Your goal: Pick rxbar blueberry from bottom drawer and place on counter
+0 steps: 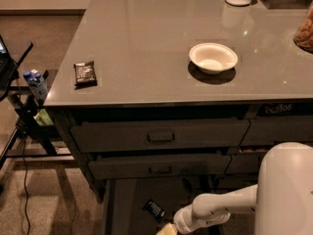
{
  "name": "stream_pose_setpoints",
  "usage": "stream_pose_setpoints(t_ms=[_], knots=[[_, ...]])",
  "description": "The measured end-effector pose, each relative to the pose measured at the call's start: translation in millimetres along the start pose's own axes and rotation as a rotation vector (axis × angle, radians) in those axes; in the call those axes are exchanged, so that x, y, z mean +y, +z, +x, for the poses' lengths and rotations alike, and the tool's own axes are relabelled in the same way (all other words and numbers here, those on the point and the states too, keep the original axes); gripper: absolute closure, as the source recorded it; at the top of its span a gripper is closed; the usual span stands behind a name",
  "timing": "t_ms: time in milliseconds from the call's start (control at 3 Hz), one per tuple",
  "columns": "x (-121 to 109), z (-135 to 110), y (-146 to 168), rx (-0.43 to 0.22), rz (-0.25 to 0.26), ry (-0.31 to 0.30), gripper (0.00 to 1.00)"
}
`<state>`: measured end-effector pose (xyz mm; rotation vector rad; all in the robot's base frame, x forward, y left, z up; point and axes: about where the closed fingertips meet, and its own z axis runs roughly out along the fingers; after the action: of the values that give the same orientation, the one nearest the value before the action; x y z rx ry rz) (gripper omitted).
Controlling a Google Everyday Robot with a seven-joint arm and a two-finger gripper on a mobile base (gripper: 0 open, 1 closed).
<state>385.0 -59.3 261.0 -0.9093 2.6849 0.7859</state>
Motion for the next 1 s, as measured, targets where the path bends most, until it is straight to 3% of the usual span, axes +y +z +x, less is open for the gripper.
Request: stream_pose_setpoints(t_ms=[333, 667, 1000], knots=[[-1, -8, 28, -0.017, -0.004, -0.003, 0.0], [-14, -34, 72, -0.049, 0.0, -0.039, 0.0], [-14, -34, 72, -0.05, 0.0, -0.038, 0.0]])
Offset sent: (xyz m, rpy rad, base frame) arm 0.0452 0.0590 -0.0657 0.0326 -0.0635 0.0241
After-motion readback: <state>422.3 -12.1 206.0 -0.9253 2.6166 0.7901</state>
